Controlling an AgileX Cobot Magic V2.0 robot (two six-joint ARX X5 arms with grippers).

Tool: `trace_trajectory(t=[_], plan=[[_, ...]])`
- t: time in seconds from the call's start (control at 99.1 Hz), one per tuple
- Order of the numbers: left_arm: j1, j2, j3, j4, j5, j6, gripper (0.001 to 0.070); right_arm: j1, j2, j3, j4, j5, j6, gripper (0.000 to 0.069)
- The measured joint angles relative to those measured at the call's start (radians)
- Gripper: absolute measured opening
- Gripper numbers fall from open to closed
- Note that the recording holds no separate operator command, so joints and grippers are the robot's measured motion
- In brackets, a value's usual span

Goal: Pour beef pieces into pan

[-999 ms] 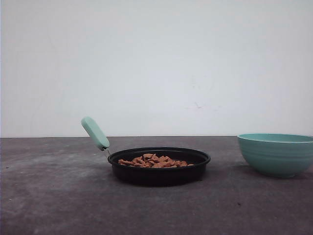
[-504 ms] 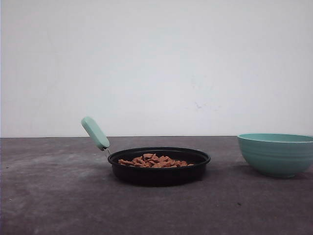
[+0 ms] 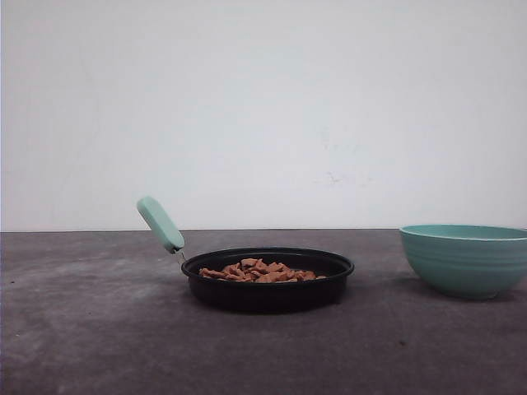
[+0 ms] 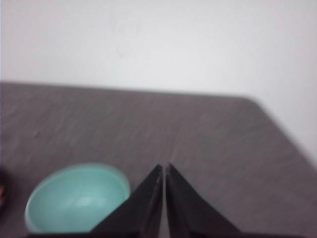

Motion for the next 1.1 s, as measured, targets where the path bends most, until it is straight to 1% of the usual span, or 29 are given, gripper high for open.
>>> trace_trajectory(t=[0.161,0.202,0.323,0.484,1.099], plan=[[0.0,-0.001,0.0,0.001,0.0,0.0,0.0013,-0.024,0.008,-0.151,0.017,-0.162,0.078,0.001],[0.0,-0.001,0.0,0.0,0.0,0.0,0.0013,-0.03,0.008,-0.179,0.052,-0.191,0.091,0.001],[0.0,-0.001,0.0,0.001,0.0,0.0,0.0013,-0.062,0.007,-0.233,0.18,-0.235,0.108,0.001],[0.0,-0.001,0.0,0.0,0.0,0.0,0.0013,-0.096,0.007,-0.237,0.187,-0.245,0.106,0.001],[0.0,-0.001,0.0,0.0,0.0,0.0,0.0013,-0.095,0.007,-0.238,0.193,-0.248,0.102,0.001]])
